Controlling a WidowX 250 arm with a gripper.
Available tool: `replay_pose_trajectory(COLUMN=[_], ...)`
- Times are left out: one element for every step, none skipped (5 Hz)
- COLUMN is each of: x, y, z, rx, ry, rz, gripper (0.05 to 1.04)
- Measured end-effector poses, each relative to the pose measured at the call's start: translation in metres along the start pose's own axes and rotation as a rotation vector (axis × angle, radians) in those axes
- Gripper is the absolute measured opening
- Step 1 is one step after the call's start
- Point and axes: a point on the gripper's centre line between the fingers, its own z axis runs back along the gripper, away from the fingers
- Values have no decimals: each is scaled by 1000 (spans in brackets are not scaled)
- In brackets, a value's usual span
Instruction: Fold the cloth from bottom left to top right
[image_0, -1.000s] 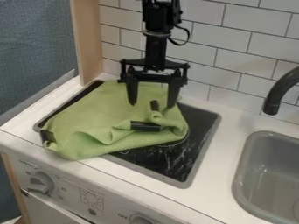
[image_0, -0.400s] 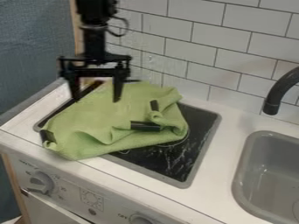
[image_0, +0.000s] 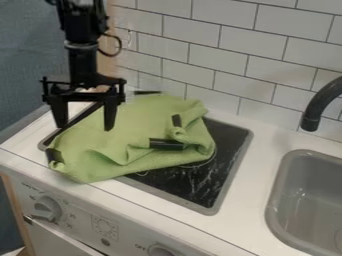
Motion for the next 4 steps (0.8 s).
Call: replay_pose_trajectory(x=[-1,-4,-6,-5], y=[16,25,29,31], z=[-5,-11,-30,-39], rx=[32,70,107,129], ry=[3,10,66,74], rz=[37,53,69,79], gripper=[999,999,999,999])
